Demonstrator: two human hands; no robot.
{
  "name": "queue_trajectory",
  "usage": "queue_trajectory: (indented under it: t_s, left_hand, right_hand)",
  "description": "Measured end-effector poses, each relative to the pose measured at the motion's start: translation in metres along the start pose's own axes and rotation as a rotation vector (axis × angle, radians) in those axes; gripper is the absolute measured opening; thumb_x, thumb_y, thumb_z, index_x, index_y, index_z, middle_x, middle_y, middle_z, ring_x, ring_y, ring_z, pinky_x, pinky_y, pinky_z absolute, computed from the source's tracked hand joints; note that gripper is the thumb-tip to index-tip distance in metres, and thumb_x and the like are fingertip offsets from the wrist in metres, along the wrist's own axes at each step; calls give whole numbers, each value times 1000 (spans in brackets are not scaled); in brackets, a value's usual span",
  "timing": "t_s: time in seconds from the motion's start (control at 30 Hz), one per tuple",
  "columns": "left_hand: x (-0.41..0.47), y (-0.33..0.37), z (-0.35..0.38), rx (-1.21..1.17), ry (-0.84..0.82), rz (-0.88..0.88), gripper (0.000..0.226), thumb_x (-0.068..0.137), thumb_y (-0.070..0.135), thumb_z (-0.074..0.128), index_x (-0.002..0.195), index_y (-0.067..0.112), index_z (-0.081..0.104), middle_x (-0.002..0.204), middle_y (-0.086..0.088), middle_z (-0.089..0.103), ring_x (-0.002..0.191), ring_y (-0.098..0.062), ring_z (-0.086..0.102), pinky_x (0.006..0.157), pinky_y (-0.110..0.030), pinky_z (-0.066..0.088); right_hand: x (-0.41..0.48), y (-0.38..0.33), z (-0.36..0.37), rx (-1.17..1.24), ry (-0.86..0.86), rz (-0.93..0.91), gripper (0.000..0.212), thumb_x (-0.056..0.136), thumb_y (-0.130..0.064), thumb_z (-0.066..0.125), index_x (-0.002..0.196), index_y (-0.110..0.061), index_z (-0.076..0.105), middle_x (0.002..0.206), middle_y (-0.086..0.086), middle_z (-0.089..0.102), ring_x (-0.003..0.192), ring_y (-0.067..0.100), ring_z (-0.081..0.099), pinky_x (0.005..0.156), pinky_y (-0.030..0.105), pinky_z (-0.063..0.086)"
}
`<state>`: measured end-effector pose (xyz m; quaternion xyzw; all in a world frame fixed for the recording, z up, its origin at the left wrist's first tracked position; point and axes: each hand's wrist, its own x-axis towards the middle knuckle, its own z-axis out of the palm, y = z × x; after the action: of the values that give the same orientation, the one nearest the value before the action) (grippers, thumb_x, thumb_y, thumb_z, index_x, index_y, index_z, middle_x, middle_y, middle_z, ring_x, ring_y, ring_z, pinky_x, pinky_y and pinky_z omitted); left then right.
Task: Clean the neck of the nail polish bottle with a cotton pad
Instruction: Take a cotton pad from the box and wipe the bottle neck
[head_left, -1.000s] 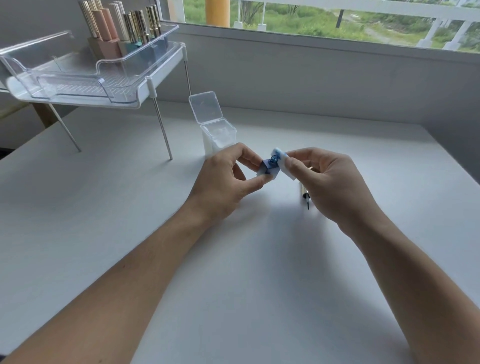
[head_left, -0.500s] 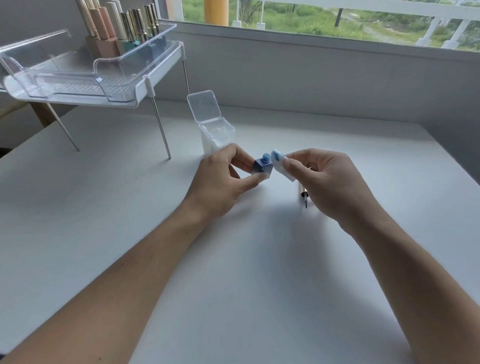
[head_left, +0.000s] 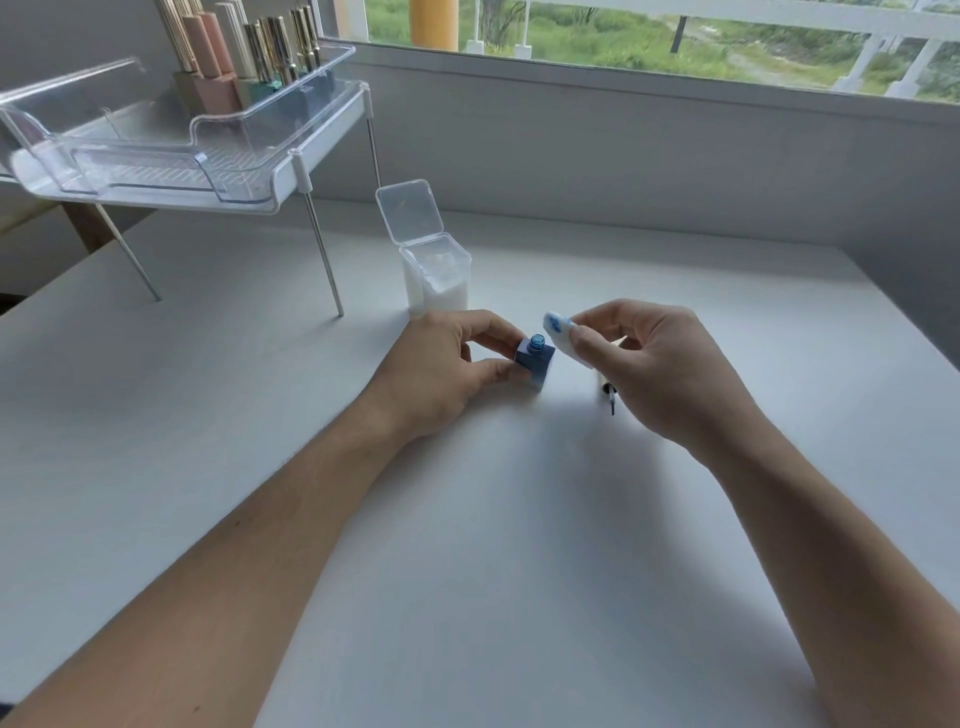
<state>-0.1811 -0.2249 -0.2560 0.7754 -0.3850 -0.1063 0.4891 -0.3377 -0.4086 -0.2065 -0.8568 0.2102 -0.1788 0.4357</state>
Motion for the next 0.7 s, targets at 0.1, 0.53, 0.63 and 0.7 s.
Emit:
queue_trajectory:
  t_s: [0.1, 0.53, 0.63, 0.7]
  left_hand:
    - [0, -1, 0, 5, -13, 7, 22, 92, 25, 92, 111, 35, 88, 108, 25, 86, 55, -7, 32, 54, -13, 36]
    - [-1, 2, -3, -37, -65, -40, 23, 96, 20, 89, 114, 34, 87, 115, 22, 85, 57, -20, 46, 53, -30, 49]
    - [-2, 3, -4, -17, -92, -49, 31, 91, 29, 94, 121, 35, 85, 120, 23, 83, 56, -19, 47, 52, -26, 50]
    - [-4, 4, -4, -31, -76, -76, 46, 83, 35, 100, 125, 32, 81, 120, 19, 82, 54, -14, 50, 51, -30, 55]
  right_hand:
    - [0, 2, 4, -21, -24, -10, 24, 100, -57, 74, 99, -37, 85, 97, -13, 81, 58, 5, 55, 55, 22, 46]
    - [1, 0, -3, -7, -96, 68, 28, 99, -57, 77, 96, -31, 88, 78, -13, 75, 50, 5, 47, 46, 13, 39]
    - [2, 0, -4, -13, -69, 70, 27, 99, -56, 76, 95, -31, 87, 77, -17, 76, 52, 5, 51, 45, 11, 39]
    - [3, 1, -4, -14, -52, 70, 24, 99, -53, 76, 96, -32, 87, 78, -17, 78, 54, 6, 54, 46, 11, 40]
